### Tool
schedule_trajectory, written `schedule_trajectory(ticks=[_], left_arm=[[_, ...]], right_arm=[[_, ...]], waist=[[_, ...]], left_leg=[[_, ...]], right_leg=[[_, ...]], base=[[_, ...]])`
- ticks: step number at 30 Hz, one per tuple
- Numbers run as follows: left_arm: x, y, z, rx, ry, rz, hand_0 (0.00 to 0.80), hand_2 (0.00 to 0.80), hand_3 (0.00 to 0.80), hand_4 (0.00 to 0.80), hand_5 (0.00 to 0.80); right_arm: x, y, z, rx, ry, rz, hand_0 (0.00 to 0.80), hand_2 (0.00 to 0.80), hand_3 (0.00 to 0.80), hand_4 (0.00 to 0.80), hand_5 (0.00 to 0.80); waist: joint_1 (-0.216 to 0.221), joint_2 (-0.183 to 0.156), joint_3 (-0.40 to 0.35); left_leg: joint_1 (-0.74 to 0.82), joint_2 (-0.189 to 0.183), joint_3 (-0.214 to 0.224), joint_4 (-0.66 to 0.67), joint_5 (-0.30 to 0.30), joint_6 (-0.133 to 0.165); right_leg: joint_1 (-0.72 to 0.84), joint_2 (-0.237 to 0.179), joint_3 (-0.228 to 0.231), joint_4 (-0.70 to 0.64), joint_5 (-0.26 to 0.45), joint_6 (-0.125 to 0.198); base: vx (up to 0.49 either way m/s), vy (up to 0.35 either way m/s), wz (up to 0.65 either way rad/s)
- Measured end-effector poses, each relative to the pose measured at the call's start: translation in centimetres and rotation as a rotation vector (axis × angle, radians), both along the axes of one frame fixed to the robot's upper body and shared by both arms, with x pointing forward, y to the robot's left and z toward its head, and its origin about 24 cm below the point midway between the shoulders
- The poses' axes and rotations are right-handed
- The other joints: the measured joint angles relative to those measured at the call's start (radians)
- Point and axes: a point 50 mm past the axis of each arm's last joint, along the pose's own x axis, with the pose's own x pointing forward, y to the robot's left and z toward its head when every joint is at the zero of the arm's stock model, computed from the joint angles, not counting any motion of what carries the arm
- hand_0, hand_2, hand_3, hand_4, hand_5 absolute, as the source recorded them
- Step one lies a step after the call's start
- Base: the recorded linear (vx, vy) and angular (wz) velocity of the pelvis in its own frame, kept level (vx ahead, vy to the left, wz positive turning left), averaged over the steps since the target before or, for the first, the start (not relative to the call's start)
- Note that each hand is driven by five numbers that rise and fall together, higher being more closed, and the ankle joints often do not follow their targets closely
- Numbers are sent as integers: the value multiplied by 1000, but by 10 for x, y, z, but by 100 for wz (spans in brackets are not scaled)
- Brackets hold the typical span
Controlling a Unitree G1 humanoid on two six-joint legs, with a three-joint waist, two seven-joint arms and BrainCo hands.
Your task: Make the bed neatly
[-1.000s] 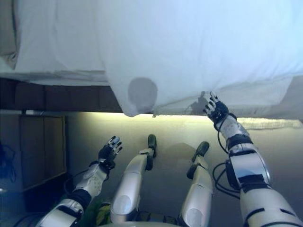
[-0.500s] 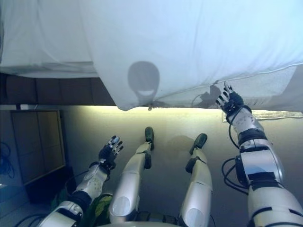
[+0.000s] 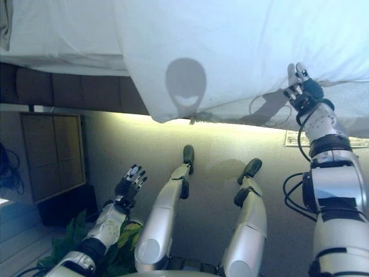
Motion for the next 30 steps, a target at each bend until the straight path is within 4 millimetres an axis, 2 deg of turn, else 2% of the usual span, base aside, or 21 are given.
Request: schedule_trajectory(ticks=[5,12,14,16,17,18,25,30], left_arm=[[-9,3,-4,-2,14,2,0,0,0,0,0],[-19,10,-6,-1,11,-7,0,0,0,0,0],[-20,11,-5,-1,8,-12,0,0,0,0,0],[-18,10,-3,-6,-2,-19,0,0,0,0,0],[-18,9,-2,-8,-8,-22,0,0,0,0,0],[-17,8,-1,-10,-12,-24,0,0,0,0,0],[-17,9,-1,-10,-11,-25,0,0,0,0,0],[-18,9,-2,-10,5,-31,0,0,0,0,0]], right_arm=[[0,-2,16,-54,-18,-5,0,0,0,0,0],[-2,-8,23,-87,-30,-15,0,0,0,0,0],[-2,-8,24,-98,-39,-7,144,144,144,144,144],[-3,-10,26,-102,-41,-12,210,210,210,210,210],[-4,-12,27,-105,-44,-16,546,546,546,546,546],[-5,-13,29,-108,-51,-20,800,800,800,800,800],[-3,-5,44,-118,-170,61,800,800,800,800,800],[-1,0,44,-115,-179,86,800,800,800,800,800]], waist=[[2,9,2],[24,18,2],[24,18,2],[24,18,2],[24,18,2],[24,18,2],[26,18,2],[26,18,2]], left_leg=[[-21,-4,-17,8,6,-2],[-20,-1,-25,6,12,-8],[-20,-1,-25,5,13,-8],[-20,-1,-25,5,14,-8],[-19,-1,-25,5,14,-8],[-19,-1,-25,5,14,-8],[-7,7,-25,5,15,-11],[46,9,-24,-13,19,-13]], right_leg=[[-17,-7,0,24,-12,-1],[-23,-8,-1,45,-25,-6],[-23,-8,-1,45,-25,-6],[-22,-8,-1,44,-24,-6],[-22,-8,-1,44,-24,-6],[-22,-7,-1,44,-24,-6],[-9,3,-1,41,-23,-7],[44,7,-3,25,-21,-8]], base=[[2,-15,10],[2,-4,3],[0,0,0],[0,0,0],[0,0,0],[0,0,0],[0,0,0],[4,1,-2]])
